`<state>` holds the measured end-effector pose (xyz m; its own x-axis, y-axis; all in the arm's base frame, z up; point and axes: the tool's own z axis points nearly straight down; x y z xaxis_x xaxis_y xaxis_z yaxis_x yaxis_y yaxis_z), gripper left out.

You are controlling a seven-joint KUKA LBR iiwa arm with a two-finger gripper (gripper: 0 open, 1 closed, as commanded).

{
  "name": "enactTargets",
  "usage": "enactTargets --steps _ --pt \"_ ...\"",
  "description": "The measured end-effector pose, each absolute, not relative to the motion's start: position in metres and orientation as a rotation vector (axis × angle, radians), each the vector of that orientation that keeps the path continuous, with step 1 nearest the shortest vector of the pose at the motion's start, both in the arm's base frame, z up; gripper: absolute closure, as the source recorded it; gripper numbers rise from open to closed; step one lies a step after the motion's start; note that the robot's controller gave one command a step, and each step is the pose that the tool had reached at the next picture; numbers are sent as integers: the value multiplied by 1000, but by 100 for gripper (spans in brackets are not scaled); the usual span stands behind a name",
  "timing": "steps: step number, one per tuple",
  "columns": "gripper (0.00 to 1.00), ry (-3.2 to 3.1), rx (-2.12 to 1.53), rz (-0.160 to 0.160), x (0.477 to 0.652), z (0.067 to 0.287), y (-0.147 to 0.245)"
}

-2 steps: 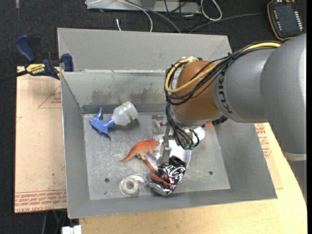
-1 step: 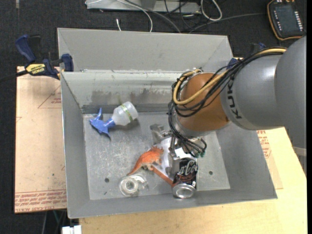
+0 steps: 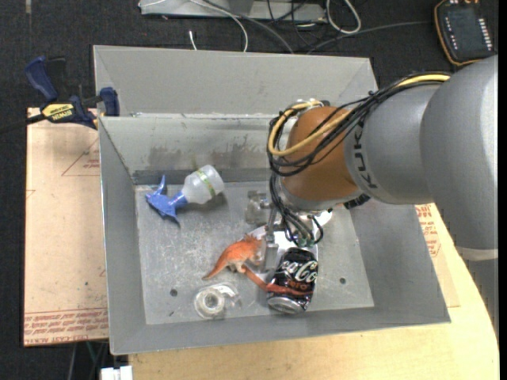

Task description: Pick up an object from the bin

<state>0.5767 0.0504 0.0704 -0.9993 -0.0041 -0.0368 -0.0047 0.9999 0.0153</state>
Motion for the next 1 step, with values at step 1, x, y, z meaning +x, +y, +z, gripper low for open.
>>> enactTargets --steps 1 --pt "0 3090 267 32 572 70 52"
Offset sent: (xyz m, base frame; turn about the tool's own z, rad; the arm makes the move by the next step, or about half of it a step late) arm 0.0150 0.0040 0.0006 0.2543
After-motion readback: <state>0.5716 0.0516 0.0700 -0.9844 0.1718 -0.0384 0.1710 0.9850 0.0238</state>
